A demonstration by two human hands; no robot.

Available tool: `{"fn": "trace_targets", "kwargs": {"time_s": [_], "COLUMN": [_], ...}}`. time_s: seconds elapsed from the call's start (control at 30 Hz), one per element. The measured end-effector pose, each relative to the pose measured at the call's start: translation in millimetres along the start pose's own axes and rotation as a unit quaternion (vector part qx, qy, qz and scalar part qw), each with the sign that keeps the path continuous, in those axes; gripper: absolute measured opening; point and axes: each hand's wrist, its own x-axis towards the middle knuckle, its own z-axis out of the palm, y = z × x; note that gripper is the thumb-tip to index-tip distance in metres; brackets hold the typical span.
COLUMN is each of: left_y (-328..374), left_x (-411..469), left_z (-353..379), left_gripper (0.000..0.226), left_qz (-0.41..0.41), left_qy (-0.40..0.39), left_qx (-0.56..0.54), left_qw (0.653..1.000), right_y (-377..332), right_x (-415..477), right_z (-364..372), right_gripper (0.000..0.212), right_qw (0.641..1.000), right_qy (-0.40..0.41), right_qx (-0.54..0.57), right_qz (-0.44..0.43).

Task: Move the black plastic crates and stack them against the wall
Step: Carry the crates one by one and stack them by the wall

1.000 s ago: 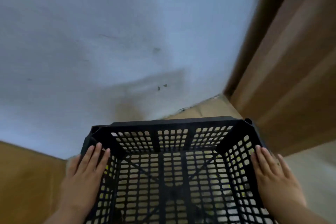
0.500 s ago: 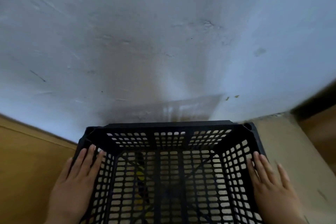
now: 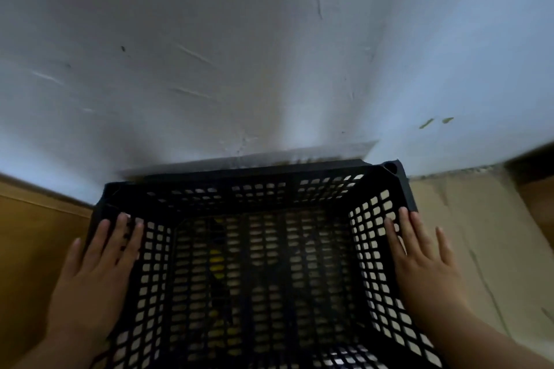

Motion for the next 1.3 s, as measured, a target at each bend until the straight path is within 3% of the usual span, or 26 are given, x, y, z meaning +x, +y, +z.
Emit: {"fn": "trace_targets", "kwargs": {"time_s": [0.2, 0.3, 0.37, 0.53, 0.7, 0.87, 0.97, 1.1, 1.3], "left_y": [-11, -8, 0, 39, 93, 150, 191, 275, 415], "left_x": [10, 11, 9, 3, -22, -43, -53, -80, -133], "left_z": [0, 0, -4, -70, -140, -220, -272, -337, -359], "left_gripper": [0.146, 0.149, 0.142, 0.094, 0.084, 0.099, 0.105, 0.092, 0.109], "left_qz": [-0.038, -0.049, -0.071, -0.089, 0.0, 0.09, 0.154, 0.236, 0.355], "left_qy": [-0.043, -0.035, -0.02, 0.051, 0.042, 0.151, 0.172, 0.205, 0.282], "left_qx": [-0.028, -0.021, -0.004, 0.033, -0.007, -0.059, -0.047, -0.042, -0.02], "left_qw": [0.998, 0.998, 0.997, 0.994, 0.999, 0.983, 0.972, 0.949, 0.891], "right_y": [-7, -8, -7, -19, -20, 4, 32, 82, 175], "right_x": [12, 12, 13, 30, 30, 13, -11, -58, -185], "right_z": [-2, -3, -8, -55, -125, -232, -290, -338, -377], "right_gripper": [0.069, 0.083, 0.085, 0.072, 0.072, 0.077, 0.08, 0.08, 0.081], "right_qw": [1.0, 0.999, 0.999, 0.995, 0.985, 0.966, 0.933, 0.914, 0.868], "right_qy": [-0.015, -0.036, -0.047, -0.076, -0.11, -0.124, -0.198, -0.173, -0.129], "right_qx": [0.001, 0.003, 0.01, 0.019, 0.038, 0.08, 0.109, 0.089, 0.117], "right_qz": [0.014, 0.015, 0.015, 0.066, 0.13, 0.212, 0.279, 0.357, 0.466]}}
